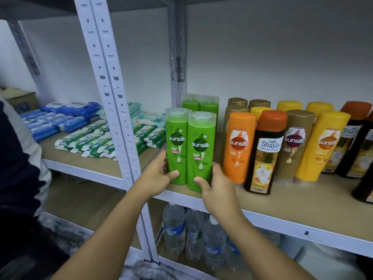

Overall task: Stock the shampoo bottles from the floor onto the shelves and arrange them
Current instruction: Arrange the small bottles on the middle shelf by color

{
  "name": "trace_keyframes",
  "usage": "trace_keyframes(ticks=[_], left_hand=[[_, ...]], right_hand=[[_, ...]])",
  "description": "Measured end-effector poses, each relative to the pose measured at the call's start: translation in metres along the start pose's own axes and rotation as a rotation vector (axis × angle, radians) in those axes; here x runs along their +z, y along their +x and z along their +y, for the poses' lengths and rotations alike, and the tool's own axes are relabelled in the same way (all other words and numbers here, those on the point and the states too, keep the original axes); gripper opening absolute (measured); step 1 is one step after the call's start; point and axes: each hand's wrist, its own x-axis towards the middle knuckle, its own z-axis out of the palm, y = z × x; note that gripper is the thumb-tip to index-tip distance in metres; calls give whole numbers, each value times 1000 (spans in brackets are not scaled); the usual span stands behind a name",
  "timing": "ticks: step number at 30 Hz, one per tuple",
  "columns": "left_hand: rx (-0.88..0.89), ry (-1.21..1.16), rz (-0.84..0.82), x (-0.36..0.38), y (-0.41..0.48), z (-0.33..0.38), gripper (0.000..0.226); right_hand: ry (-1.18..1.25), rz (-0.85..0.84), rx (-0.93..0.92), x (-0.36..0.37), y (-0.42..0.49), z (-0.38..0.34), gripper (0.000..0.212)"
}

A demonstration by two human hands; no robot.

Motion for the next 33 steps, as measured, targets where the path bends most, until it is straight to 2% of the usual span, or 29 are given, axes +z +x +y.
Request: trace_keyframes(ticks=[5, 10, 14, 24, 29, 33], left_hand=[[-12, -59, 44, -5, 29, -21, 59], [-21, -48, 103, 0, 54, -35, 51], [-19, -79, 130, 4, 71, -40, 55], [3, -127, 165, 13, 96, -42, 60], [6, -35, 156, 12, 99, -46, 56], [-3, 152, 123, 8, 95, -55, 34]], right_hand=[[11, 41, 73, 28, 21, -8, 36], [55, 86, 163, 42, 44, -5, 42], [118, 130, 203, 48, 57, 2, 46], [57, 156, 229, 55, 78, 6, 47], [28, 131, 241, 53, 79, 8, 46], [-10, 76, 256, 53, 77, 11, 52]])
